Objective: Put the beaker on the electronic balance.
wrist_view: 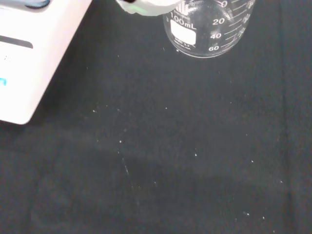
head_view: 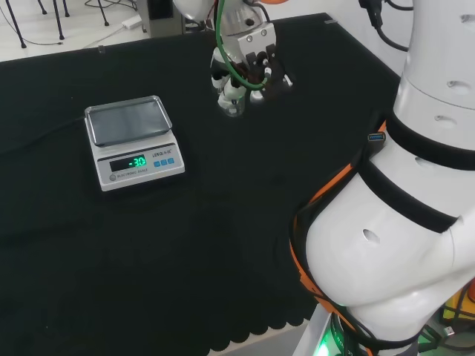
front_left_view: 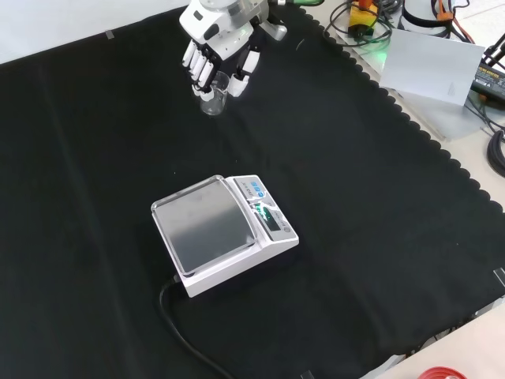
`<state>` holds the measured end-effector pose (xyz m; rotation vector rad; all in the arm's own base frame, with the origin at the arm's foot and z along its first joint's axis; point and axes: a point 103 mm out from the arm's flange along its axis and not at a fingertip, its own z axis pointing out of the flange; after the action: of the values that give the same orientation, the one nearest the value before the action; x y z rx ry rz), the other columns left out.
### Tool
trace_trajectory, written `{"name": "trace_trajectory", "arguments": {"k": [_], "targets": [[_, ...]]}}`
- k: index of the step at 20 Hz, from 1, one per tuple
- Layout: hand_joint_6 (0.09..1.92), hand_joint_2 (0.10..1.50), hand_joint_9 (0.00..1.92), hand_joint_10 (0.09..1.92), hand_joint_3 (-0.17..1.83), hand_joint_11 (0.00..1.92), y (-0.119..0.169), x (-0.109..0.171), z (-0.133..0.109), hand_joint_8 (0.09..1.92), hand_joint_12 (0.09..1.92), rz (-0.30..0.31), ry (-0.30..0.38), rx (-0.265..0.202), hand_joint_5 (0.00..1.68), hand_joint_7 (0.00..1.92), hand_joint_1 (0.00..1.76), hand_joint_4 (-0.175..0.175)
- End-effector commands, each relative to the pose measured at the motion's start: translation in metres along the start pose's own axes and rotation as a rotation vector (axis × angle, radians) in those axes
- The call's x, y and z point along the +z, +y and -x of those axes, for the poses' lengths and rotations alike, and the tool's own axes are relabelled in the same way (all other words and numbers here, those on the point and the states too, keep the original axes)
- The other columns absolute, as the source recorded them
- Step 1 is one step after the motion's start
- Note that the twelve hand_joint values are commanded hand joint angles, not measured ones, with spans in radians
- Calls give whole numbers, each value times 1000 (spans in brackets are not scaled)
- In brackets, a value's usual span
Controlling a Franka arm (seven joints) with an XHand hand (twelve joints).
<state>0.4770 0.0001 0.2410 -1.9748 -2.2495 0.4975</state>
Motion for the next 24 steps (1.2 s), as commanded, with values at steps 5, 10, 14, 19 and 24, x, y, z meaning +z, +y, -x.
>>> {"name": "trace_trajectory", "arguments": {"k": [5, 10, 14, 19, 24], "targets": [[824, 1182, 933, 705, -175, 619, 13, -36, -18, 703, 1280, 44, 10, -47, 803, 664, 1138, -53], [1038, 1188, 940, 718, -100, 632, 25, -50, -32, 713, 1287, 58, 20, -85, 855, 681, 1109, -74], [1155, 1184, 943, 732, -42, 636, 34, -55, -41, 731, 1294, 44, 46, -114, 874, 702, 1093, -85], [1159, 1182, 946, 735, -36, 640, 46, -61, -55, 735, 1295, 39, 27, -138, 878, 712, 1092, -85], [1156, 1179, 949, 737, -33, 646, 66, -63, -73, 737, 1294, 18, 8, -179, 880, 715, 1093, -85]]}}
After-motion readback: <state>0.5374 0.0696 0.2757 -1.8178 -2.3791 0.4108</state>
